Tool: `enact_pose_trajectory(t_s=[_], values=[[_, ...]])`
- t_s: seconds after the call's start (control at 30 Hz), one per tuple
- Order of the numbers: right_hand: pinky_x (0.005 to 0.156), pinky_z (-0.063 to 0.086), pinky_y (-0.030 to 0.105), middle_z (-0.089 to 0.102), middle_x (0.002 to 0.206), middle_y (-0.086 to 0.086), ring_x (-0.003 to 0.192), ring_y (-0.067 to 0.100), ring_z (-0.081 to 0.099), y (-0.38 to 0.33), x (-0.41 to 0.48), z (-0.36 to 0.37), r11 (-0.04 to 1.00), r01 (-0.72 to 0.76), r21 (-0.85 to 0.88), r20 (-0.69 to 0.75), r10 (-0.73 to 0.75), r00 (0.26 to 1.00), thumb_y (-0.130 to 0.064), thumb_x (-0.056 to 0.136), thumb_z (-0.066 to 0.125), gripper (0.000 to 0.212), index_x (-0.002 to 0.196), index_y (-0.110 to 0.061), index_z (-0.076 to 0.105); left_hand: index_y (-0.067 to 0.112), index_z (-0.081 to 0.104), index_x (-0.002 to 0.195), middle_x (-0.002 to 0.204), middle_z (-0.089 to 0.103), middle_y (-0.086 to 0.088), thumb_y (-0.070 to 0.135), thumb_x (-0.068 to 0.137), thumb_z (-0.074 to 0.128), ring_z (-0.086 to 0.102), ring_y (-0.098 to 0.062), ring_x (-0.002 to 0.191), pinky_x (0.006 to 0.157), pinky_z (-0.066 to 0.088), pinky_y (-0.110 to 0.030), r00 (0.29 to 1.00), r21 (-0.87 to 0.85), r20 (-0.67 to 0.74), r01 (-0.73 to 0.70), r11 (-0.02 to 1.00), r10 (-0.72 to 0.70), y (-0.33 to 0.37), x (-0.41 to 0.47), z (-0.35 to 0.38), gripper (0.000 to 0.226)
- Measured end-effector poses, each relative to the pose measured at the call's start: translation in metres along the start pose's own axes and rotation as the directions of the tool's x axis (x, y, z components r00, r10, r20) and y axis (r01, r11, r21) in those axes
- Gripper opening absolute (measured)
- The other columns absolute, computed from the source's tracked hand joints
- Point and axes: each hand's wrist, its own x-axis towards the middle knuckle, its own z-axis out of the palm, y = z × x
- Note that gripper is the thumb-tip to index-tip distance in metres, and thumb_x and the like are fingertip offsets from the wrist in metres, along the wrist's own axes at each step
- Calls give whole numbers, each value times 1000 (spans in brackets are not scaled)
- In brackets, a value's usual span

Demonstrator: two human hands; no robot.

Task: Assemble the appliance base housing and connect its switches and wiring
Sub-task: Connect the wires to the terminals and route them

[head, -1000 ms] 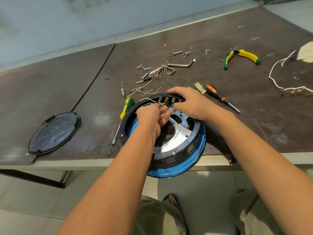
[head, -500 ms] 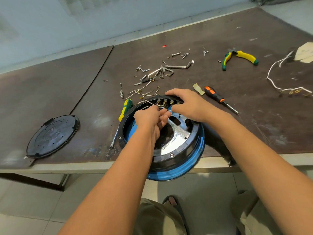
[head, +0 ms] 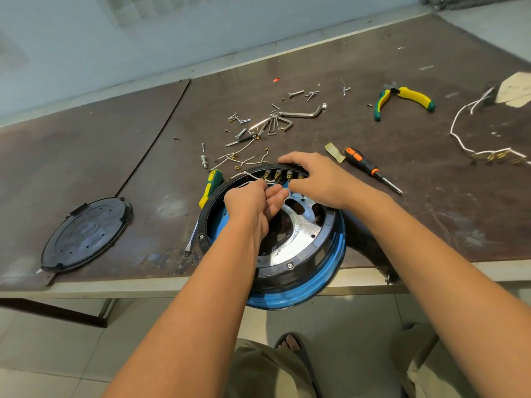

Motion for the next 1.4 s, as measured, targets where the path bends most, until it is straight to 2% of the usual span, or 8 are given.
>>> enact_pose_trajectory(t_s=[0.2,0.6,0.73,0.9,0.97,1.1,1.23,1.4], values=[[93,46,26,57,137,3,117,15,56,-2,-1,0,1000,-8,-5,1,8,1000,-11,89,62,58,144,-23,50,-1,60,121,70,64,-4,12,102,49,58,-6,37,34,43,-15,1000,80,24,10,997,-12,-3,2,-1,25],[97,53,37,62,122,-2,109,12,61,-7,6,-12,1000,14,-13,96,-12,995,-13,84,69,48,130,-22,56,7,57,123,73,65,-8,13,103,47,62,-11,38,35,46,-18,1000,100,0,-4,995,4,-4,3,2,23],[103,48,25,58,139,-5,126,4,54,-7,8,-13,995,24,93,151,-38,988,1,82,62,69,145,-21,42,4,57,122,68,61,-4,9,101,46,58,-8,37,36,44,-17,1000,116,20,-14,993,12,-6,7,1,24],[103,49,32,54,145,-2,129,8,54,-1,11,-12,987,-2,159,166,-25,986,6,82,58,70,146,-18,44,4,59,119,65,60,-2,6,101,42,53,-6,34,36,42,-14,1000,126,17,-19,992,17,-6,7,3,24],[94,47,21,53,147,-2,126,6,55,0,11,-11,984,-12,176,166,-18,986,7,82,57,70,146,-18,46,4,59,119,67,59,-3,6,102,42,52,-6,34,36,41,-14,1000,133,11,-14,991,13,-6,7,3,25],[69,44,4,49,150,-2,92,-17,57,3,12,-9,977,-25,210,183,-15,983,9,83,55,72,149,-17,43,4,59,119,69,59,-3,7,102,43,50,-7,38,35,40,-14,1000,134,10,-6,991,4,-6,7,4,24],[72,44,7,47,152,0,97,-14,55,4,13,-10,981,-22,191,177,-12,984,8,83,54,72,150,-17,43,3,62,116,67,59,-3,8,102,46,50,-6,38,35,40,-14,1000,136,7,2,991,-3,-7,7,4,22],[64,45,5,47,151,1,85,-17,58,5,13,-9,977,-38,209,183,-1,983,9,84,52,71,149,-18,43,4,63,115,66,59,-2,10,102,47,49,-5,35,35,39,-14,1000,128,10,2,992,-3,-8,11,5,22]])
